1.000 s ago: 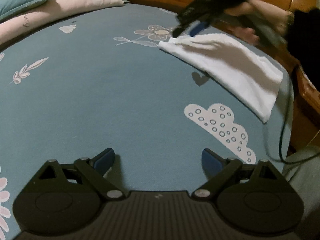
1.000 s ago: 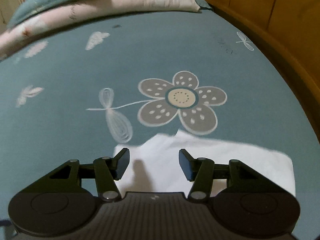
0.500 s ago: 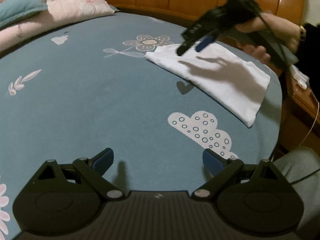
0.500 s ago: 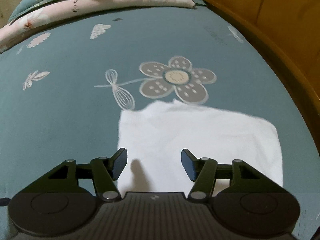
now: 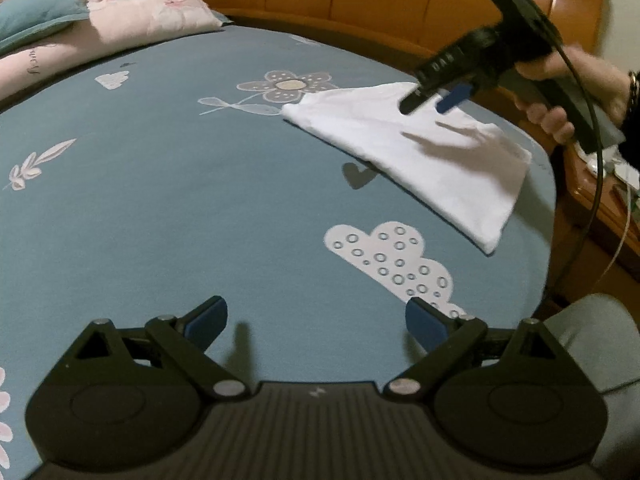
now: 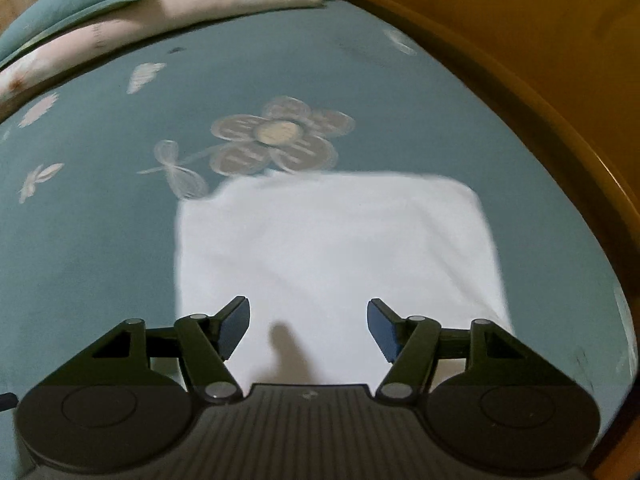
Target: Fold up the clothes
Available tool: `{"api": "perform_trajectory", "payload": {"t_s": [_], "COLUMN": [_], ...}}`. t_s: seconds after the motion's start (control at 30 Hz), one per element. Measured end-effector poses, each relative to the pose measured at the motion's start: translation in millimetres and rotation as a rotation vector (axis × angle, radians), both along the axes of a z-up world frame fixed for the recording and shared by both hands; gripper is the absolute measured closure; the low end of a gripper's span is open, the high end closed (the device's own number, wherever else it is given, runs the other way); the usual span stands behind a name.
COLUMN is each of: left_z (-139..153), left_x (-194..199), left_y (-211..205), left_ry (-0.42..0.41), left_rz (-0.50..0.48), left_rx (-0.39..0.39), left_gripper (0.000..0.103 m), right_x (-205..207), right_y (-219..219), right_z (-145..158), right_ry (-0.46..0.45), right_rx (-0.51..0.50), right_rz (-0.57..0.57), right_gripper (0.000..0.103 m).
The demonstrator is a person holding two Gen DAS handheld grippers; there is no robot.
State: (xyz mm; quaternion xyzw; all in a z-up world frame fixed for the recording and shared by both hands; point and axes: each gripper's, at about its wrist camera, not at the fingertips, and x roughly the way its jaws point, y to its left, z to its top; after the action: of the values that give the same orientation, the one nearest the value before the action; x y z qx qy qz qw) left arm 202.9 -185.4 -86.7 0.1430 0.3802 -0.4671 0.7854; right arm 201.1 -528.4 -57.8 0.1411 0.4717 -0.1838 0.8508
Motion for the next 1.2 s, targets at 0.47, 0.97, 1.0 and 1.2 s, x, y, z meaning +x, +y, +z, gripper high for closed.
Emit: {"api": "perform_trajectory", "payload": {"t_s": [0.47,0.97,1.0,1.2], "left_z": [3.9,11.6,14.5,24.9], "left_x": [-11.2,-19.7,-22.1,-33.4], "left_y": [-3.6,-3.0,-2.5,1.1], "left_ry": [0.009,-0.039,-0.063,-0.186], "left_rz": [-0.060,-0.051,-0.050,-0.049], "left_rx": [-0.061,-0.094,-0.095,-0.116], "left_gripper": [0.007,0.004,0.004,0.001], "right_x": [-71.1,-103.3,-103.1,-123.8], "right_y": [-5.3,38.8,41.6,67.0], "right_z": [-16.4,-33.4,-30.8,-7.3], "right_ry": [-0.051,-0.007,-0.013,-0.088], "right_rx": [0.028,0.029,0.023,0.036], "right_rz": [-0.143,-0.143,-0.144,-0.128], "right_gripper": [0.031,0.028,0.028,0.025]}}
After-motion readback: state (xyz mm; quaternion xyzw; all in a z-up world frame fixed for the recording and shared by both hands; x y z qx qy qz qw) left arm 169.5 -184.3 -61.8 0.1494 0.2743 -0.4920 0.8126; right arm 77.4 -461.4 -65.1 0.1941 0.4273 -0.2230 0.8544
